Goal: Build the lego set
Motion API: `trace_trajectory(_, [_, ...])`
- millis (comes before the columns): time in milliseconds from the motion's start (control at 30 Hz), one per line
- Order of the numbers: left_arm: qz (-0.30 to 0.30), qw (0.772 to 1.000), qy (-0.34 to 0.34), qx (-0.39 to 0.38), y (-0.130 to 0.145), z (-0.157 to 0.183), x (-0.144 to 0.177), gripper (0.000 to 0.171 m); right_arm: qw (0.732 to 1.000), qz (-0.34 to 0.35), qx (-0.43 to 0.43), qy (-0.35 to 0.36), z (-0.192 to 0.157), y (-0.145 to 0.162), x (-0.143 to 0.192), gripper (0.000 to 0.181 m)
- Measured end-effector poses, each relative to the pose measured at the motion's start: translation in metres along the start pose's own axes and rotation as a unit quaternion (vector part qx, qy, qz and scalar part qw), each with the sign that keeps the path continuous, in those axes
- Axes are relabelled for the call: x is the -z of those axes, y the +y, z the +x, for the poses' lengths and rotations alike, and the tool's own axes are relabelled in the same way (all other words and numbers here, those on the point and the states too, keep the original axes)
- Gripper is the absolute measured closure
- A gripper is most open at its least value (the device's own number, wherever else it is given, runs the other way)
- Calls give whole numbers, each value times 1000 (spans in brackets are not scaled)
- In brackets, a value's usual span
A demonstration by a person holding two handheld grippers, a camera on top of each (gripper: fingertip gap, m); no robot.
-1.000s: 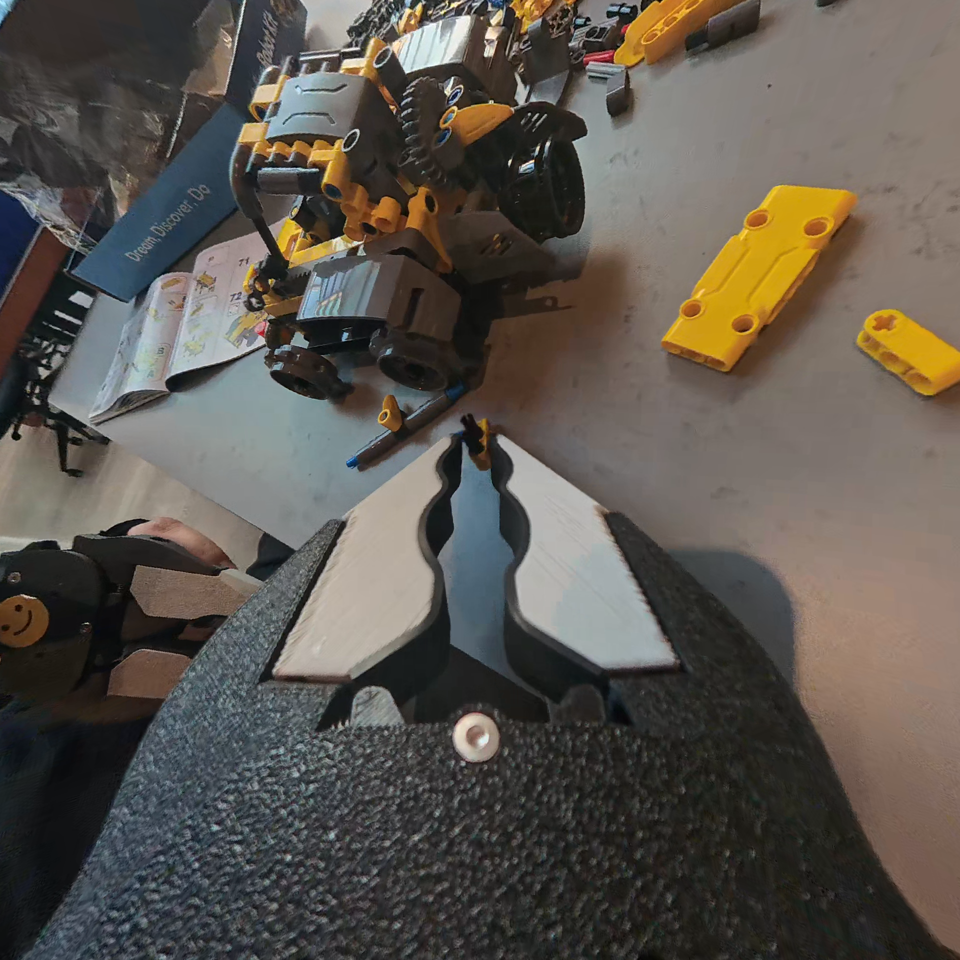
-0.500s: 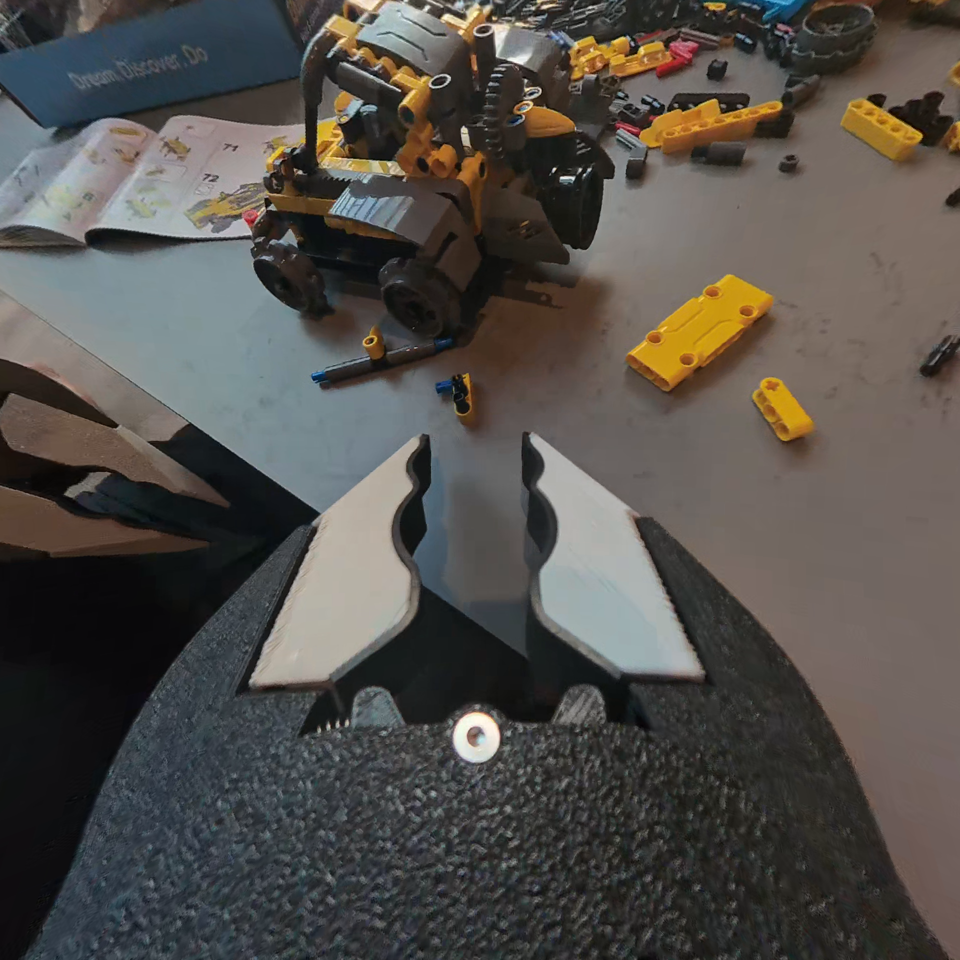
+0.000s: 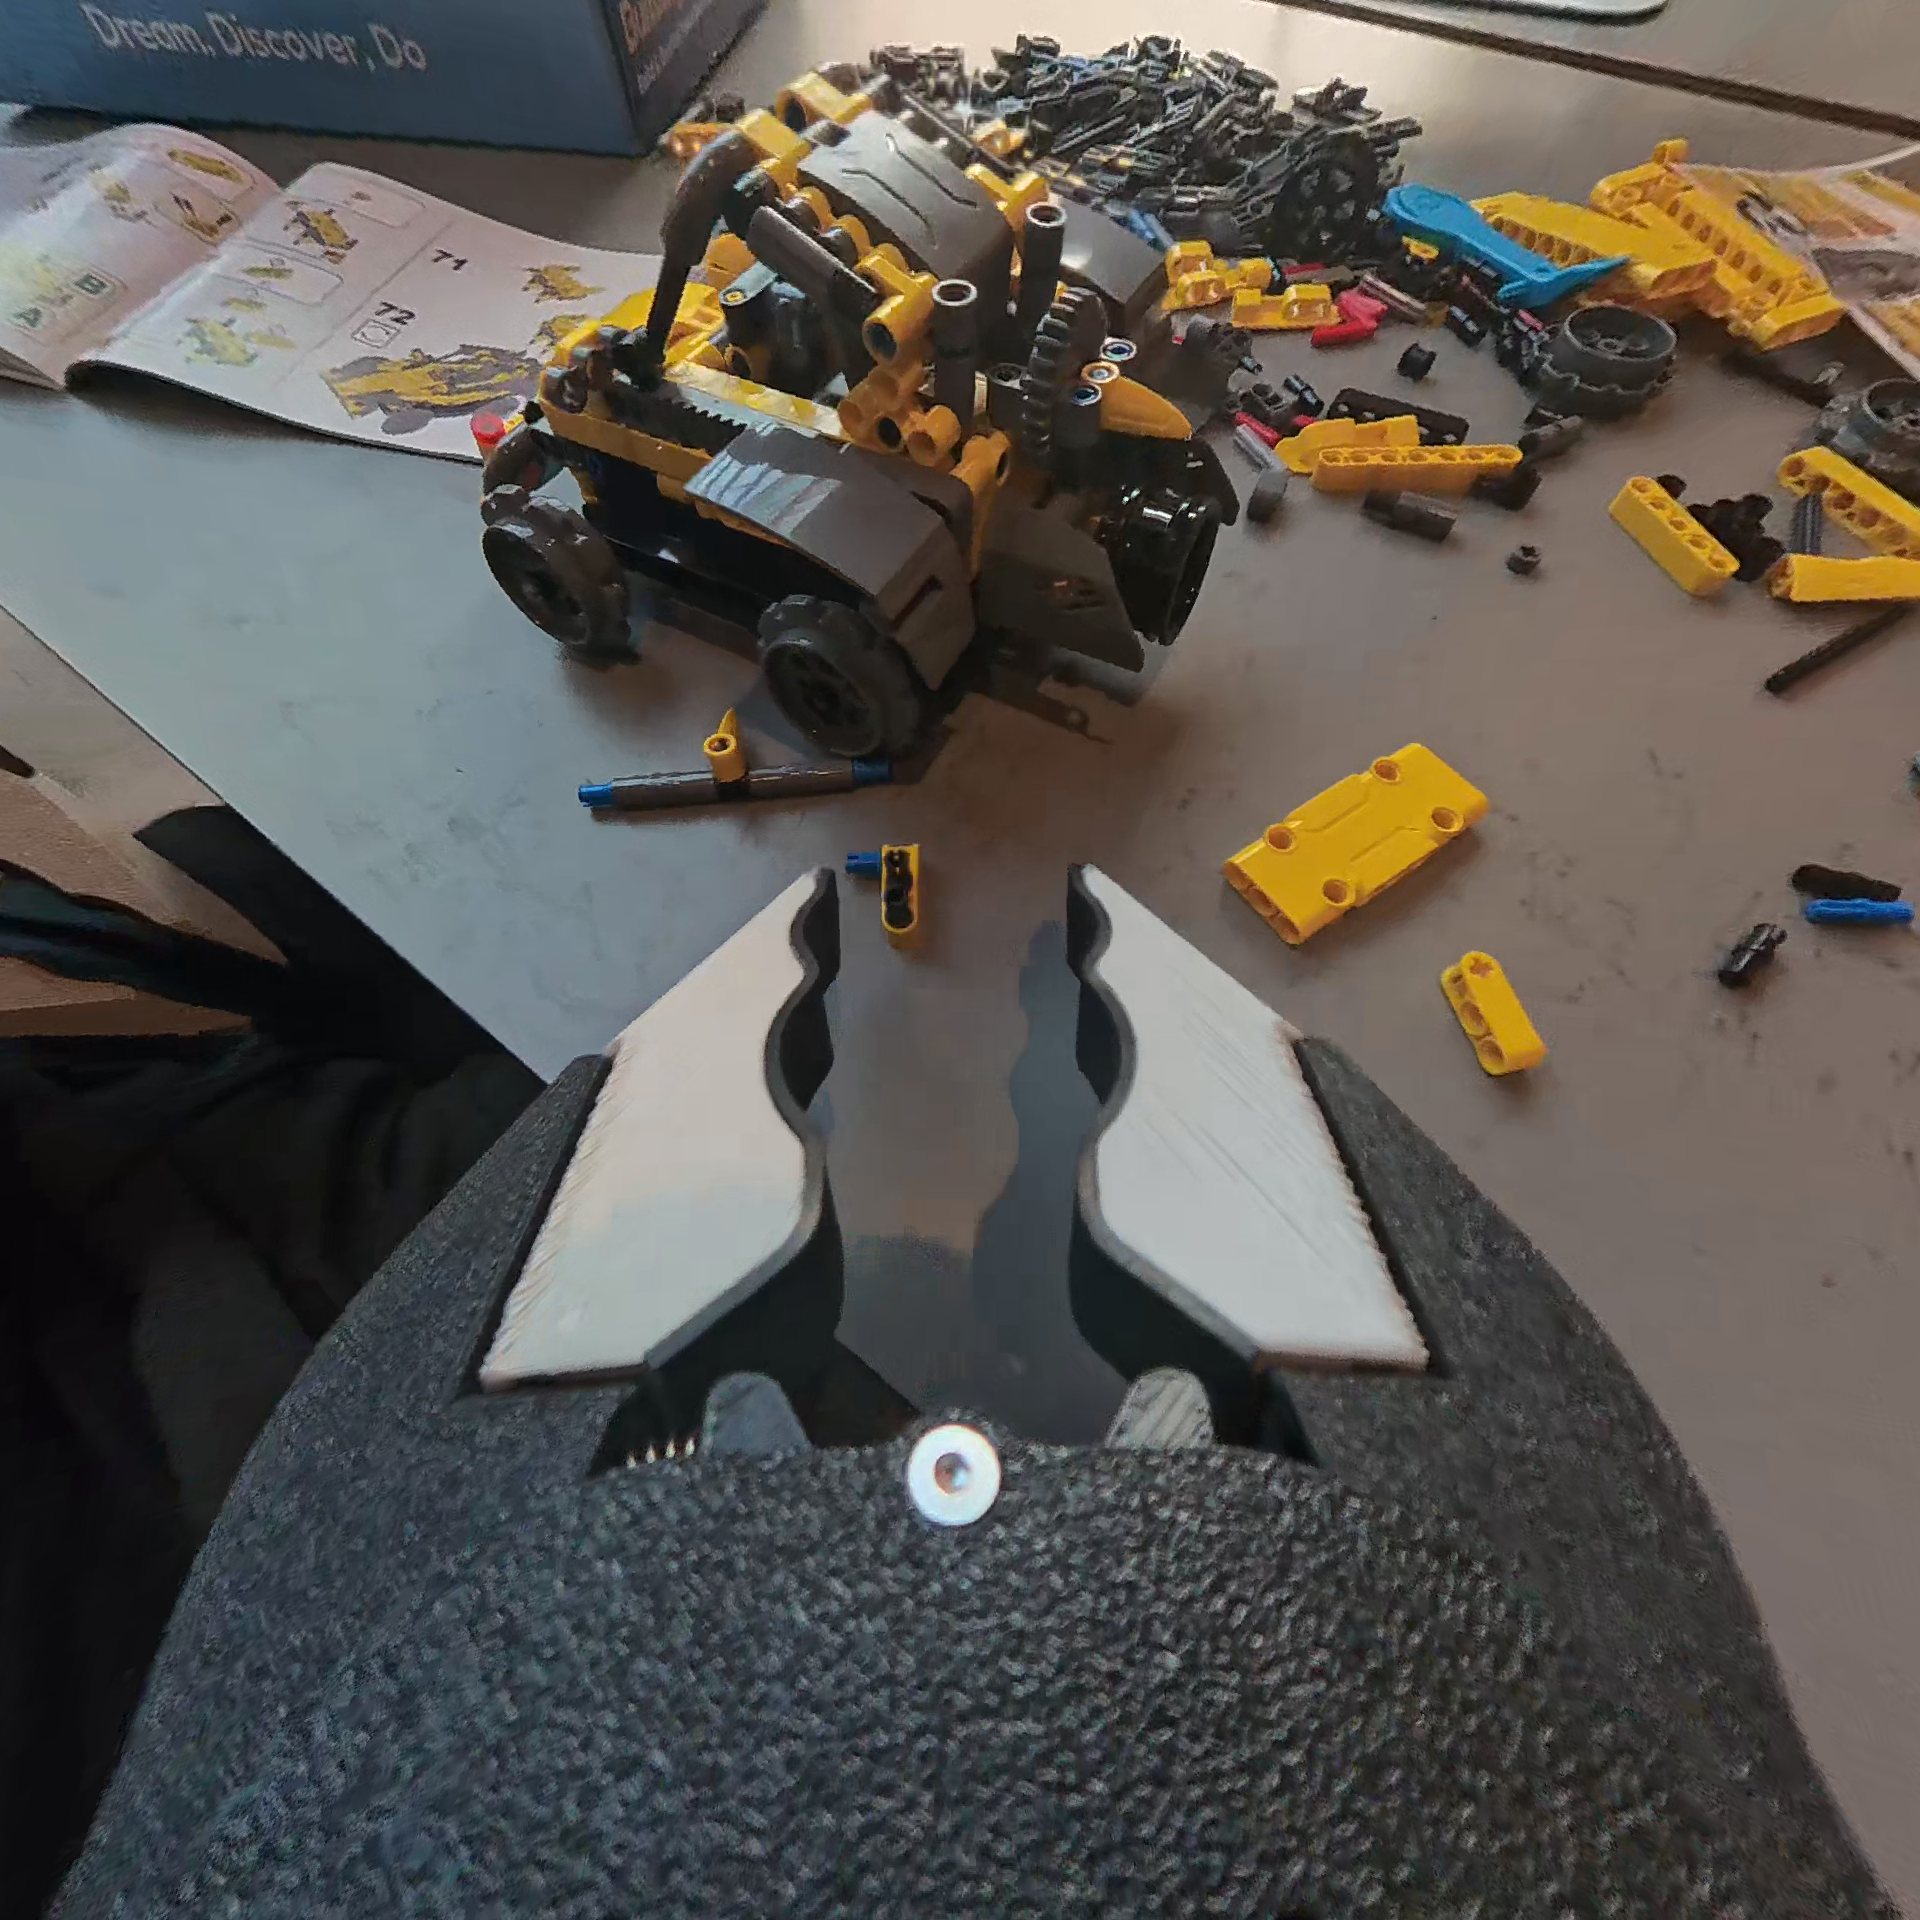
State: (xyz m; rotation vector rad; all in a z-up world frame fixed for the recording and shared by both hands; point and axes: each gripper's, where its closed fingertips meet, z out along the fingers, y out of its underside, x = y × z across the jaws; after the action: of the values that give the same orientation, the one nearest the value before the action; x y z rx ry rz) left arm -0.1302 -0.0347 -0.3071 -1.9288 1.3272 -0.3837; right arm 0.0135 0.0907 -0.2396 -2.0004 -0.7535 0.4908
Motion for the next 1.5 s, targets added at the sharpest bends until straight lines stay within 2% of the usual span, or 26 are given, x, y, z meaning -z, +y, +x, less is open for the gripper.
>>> trace_trajectory(200, [22, 999, 1, 29, -3, -7, 12, 161, 999, 35, -30, -6, 5, -12, 3, 138])
trace_trajectory(500, [37, 998, 26, 48, -5, -1, 13, 162, 996, 67, -38, 47, 34, -20, 9, 139])
trace_trajectory(733, [41, 996, 41, 72, 0, -1, 14, 163, 992, 23, -55, 109, 67, -6, 8, 142])
trace_trajectory(933, [53, 995, 48, 71, -4, -5, 18, 165, 992, -5, -65, 108, 71, 0, -1, 140])
trace_trajectory(1100, [71, 994, 48, 61, -11, -8, 28, 165, 991, -63, -64, 100, 73, 9, -8, 142])
trace_trajectory(1233, [83, 992, 58, 71, -20, -10, 30, 165, 990, -83, -69, 95, 72, -4, -12, 135])
trace_trajectory(1333, [79, 992, 68, 71, -22, -8, 25, 165, 981, -122, -59, 137, 85, -2, -21, 125])
trace_trajectory(1400, [76, 992, 72, 67, -22, -6, 23, 165, 977, -146, -64, 143, 90, 5, -29, 129])
trace_trajectory(1500, [75, 993, 70, 59, -24, -6, 22, 165, 981, -145, -66, 107, 83, 4, -33, 149])
